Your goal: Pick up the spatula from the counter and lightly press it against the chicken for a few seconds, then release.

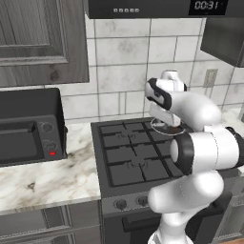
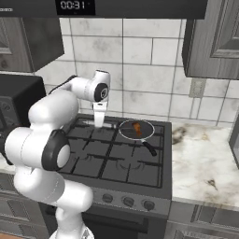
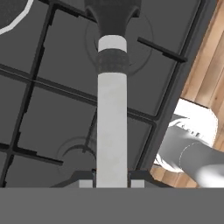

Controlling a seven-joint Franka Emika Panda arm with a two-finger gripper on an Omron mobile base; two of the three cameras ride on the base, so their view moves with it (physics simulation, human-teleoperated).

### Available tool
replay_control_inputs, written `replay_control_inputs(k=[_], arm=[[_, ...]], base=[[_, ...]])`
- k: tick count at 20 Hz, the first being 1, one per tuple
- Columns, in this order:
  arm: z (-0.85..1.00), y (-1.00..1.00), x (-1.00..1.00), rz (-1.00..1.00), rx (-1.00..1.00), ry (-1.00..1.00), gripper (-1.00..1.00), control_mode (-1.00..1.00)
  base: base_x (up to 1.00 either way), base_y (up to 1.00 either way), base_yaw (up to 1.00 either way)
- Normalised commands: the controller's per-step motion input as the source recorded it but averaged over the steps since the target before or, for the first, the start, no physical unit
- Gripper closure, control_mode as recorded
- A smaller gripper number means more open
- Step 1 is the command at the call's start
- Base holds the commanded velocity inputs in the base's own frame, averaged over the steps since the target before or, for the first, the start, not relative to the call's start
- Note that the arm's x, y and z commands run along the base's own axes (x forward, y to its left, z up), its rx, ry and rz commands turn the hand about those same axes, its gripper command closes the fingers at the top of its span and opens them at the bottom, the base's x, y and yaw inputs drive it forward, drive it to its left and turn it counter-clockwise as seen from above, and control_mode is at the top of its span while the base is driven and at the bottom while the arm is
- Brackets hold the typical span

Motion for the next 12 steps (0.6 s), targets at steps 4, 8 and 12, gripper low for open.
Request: replay_control_inputs(k=[4,8,12], arm=[[-0.05,0.00,0.27,-0.03,0.00,0.00,1.00,-1.00],[-0.12,0.01,0.23,-0.02,-0.01,-0.03,1.00,-1.00],[-0.10,0.09,0.23,-0.01,-0.02,-0.05,1.00,-1.00]], base=[[0.00,0.00,0.00],[0.00,0.00,0.00],[0.00,0.00,0.00]])
